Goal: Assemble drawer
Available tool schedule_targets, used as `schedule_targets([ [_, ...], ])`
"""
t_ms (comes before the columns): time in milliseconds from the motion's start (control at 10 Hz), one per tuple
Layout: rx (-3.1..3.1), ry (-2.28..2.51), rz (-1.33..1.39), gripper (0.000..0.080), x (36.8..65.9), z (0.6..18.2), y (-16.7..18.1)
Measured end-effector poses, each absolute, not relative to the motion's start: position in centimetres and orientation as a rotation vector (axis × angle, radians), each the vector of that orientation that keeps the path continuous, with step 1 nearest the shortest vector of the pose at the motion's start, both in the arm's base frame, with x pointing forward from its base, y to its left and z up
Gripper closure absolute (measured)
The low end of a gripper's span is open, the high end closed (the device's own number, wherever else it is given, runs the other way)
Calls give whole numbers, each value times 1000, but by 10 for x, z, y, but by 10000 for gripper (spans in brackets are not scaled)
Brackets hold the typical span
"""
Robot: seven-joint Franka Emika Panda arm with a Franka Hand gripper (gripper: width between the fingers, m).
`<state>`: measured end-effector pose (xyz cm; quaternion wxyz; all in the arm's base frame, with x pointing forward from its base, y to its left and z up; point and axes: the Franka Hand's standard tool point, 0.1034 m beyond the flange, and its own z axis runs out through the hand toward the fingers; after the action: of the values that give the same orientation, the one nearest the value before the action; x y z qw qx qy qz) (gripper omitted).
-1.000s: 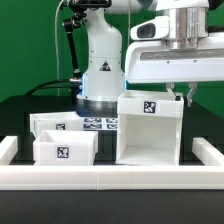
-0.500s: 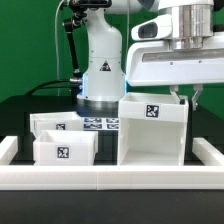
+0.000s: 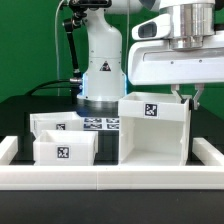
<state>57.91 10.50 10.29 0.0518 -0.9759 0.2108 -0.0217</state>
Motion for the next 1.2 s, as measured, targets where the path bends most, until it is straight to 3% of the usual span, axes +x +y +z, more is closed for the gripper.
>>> schedule_targets([
  [700, -2658, 1375, -50, 760, 585, 103, 95],
  [1200, -2470, 1642, -6, 760, 585, 104, 103],
])
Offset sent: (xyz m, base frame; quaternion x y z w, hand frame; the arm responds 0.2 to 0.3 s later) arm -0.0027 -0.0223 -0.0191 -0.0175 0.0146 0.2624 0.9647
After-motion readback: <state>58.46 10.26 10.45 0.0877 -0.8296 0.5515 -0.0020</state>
